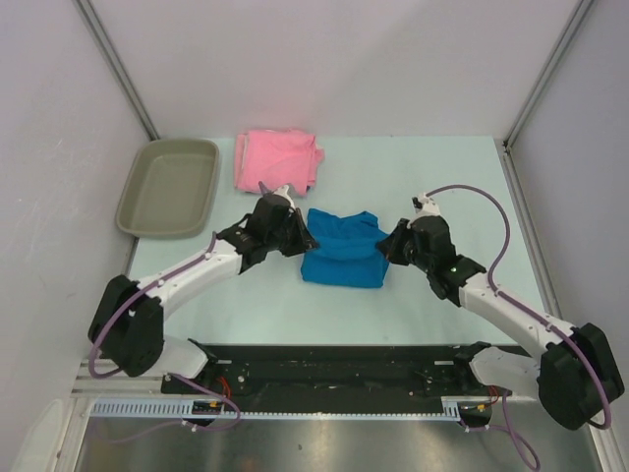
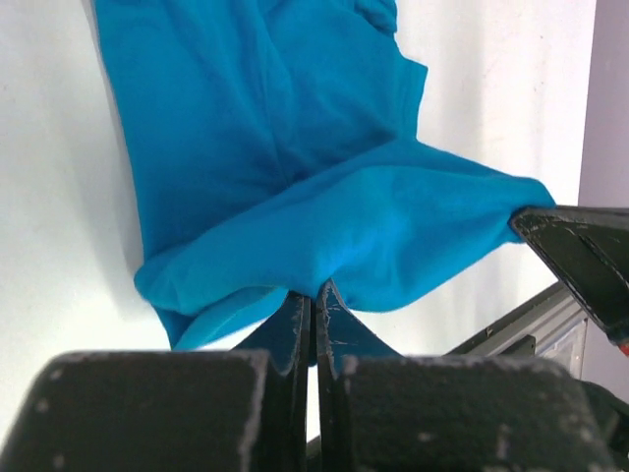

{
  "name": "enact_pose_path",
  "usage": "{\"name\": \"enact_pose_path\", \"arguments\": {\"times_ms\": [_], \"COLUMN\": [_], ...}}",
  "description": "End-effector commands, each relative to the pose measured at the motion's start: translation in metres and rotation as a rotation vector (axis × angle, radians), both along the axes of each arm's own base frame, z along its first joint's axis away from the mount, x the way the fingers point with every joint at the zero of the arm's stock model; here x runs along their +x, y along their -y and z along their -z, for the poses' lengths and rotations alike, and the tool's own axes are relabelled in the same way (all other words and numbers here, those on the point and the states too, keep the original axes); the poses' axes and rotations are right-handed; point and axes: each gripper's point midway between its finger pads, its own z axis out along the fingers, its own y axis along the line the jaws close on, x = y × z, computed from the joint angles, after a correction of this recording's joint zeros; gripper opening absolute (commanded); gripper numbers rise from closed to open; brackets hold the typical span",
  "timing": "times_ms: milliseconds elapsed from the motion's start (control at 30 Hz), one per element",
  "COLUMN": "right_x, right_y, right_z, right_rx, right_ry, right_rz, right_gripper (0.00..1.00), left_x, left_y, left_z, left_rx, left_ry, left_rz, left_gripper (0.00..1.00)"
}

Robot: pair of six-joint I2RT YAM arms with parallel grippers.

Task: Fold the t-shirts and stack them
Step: Fold the tshirt

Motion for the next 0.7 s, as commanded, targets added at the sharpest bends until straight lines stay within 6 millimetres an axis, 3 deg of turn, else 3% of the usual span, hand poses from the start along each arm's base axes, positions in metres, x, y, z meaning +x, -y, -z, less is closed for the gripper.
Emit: {"name": "enact_pose_path", "arguments": {"times_ms": [0,100,333,467,667], "right_x": [0.027,0.04,0.075,0.094,0.127], "right_y": [-0.017,-0.014,-0.012,-0.011,-0.009], "right_z": [-0.041,-0.036,-0.018,-0.005,0.019], "right_rx": [0.077,0.075,0.082,0.081,0.064], "right_ry": [0.112,0.091,0.045,0.023,-0.007], "right_rz": [-0.038,-0.021,0.0,0.015,0.058], "right_gripper": [0.0,0.0,0.0,0.0,0.0], "left_x": [0.029,0.044,0.079,0.101,0.129], "left_y": [0.021,0.024,0.029,0.025,0.017], "left_z": [-0.025,-0.008,0.004,0.005,0.024], "left_rx": [-0.083,-0.076,-0.102,-0.117,-0.094], "left_ry": [0.074,0.039,0.006,0.005,-0.026], "left_rz": [0.057,0.051,0.048,0.026,-0.023], "left_gripper": [0.0,0.0,0.0,0.0,0.0]}}
